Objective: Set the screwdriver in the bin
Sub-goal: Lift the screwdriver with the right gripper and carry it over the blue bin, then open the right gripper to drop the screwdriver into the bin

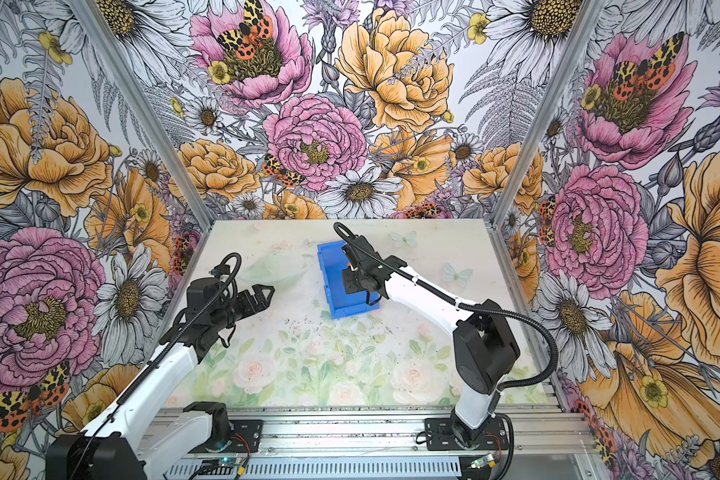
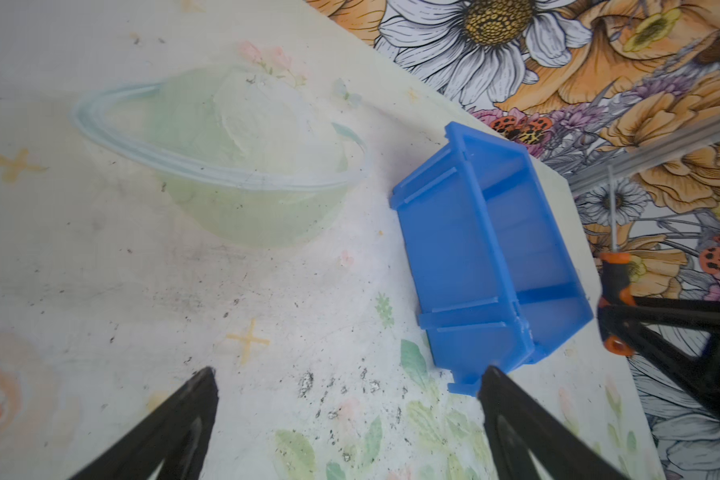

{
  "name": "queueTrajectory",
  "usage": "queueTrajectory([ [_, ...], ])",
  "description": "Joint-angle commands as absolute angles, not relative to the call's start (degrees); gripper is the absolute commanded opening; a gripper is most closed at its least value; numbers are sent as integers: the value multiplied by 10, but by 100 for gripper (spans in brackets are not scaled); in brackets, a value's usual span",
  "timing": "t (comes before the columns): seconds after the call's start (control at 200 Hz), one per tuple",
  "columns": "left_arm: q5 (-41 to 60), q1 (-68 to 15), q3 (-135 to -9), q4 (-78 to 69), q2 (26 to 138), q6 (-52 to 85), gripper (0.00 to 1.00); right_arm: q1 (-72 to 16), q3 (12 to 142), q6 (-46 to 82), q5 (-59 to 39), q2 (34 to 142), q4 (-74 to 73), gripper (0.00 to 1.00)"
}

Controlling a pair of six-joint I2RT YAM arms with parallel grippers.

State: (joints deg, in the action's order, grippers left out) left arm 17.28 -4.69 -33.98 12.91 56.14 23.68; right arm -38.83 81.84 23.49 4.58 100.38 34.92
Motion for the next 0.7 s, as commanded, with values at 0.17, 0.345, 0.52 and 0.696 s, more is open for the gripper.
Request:
queueTrajectory([
  [0.17, 268, -105, -340, 40, 553, 213, 99, -377, 855, 256, 66, 1048, 346, 0],
  [0.345, 280, -129, -337, 27, 563, 213, 99, -375, 873, 265, 62, 1084, 347, 0],
  [0.52, 278, -132, -337, 33, 563, 214, 99, -374, 887, 272, 52, 1116, 346, 0],
  [0.696, 264, -133, -338, 43, 558, 210, 99, -375, 895, 277, 52, 1130, 346, 3],
])
